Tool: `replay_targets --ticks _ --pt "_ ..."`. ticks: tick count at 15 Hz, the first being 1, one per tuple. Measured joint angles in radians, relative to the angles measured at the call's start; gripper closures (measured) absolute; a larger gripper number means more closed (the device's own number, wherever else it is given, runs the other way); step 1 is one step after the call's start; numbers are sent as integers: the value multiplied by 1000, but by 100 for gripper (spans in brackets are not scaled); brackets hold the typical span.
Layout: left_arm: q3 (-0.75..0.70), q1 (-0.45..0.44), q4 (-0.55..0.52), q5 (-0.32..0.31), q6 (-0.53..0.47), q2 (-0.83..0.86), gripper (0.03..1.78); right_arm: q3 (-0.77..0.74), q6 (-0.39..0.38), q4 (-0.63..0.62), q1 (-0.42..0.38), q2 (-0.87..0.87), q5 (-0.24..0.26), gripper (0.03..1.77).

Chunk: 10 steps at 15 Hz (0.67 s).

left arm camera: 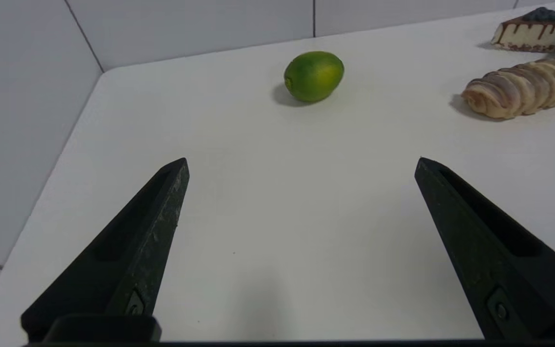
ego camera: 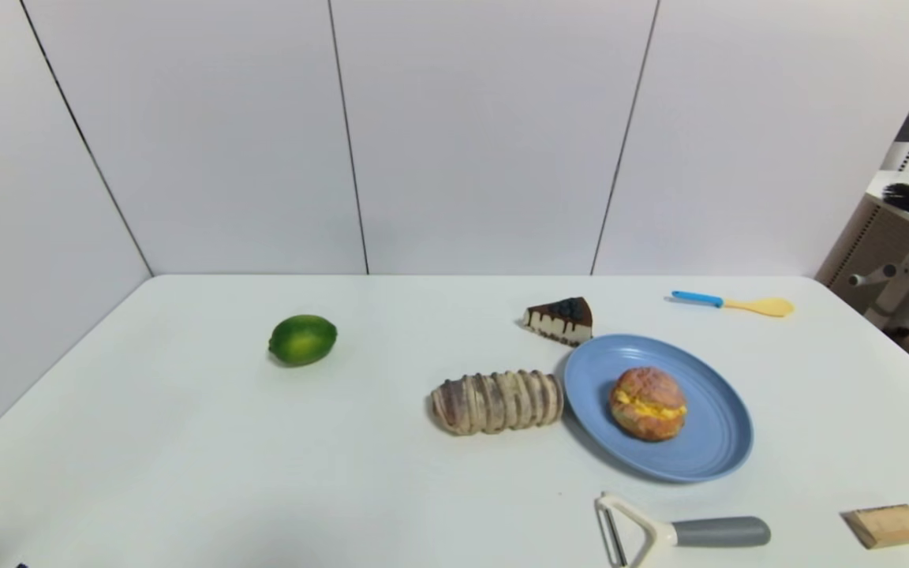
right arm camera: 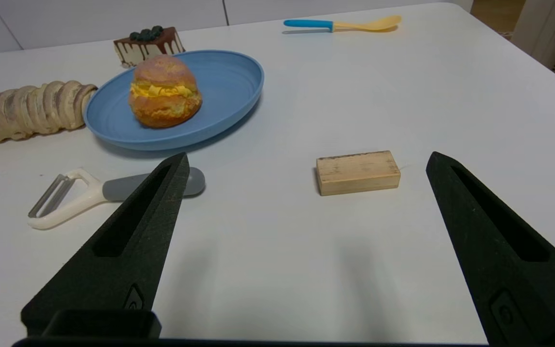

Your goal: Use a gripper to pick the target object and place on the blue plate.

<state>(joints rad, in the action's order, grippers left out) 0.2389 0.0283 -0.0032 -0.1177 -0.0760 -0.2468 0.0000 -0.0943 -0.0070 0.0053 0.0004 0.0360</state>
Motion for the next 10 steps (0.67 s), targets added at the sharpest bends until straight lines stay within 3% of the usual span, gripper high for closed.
replay_targets --ticks 4,7,10 --pt "-140 -23 18 2 12 128 12 0 0 0 0 0 0 10" --pt "-209 -26 33 76 8 214 12 0 0 0 0 0 0 10" --pt "-223 -27 43 89 0 241 12 0 0 0 0 0 0 10"
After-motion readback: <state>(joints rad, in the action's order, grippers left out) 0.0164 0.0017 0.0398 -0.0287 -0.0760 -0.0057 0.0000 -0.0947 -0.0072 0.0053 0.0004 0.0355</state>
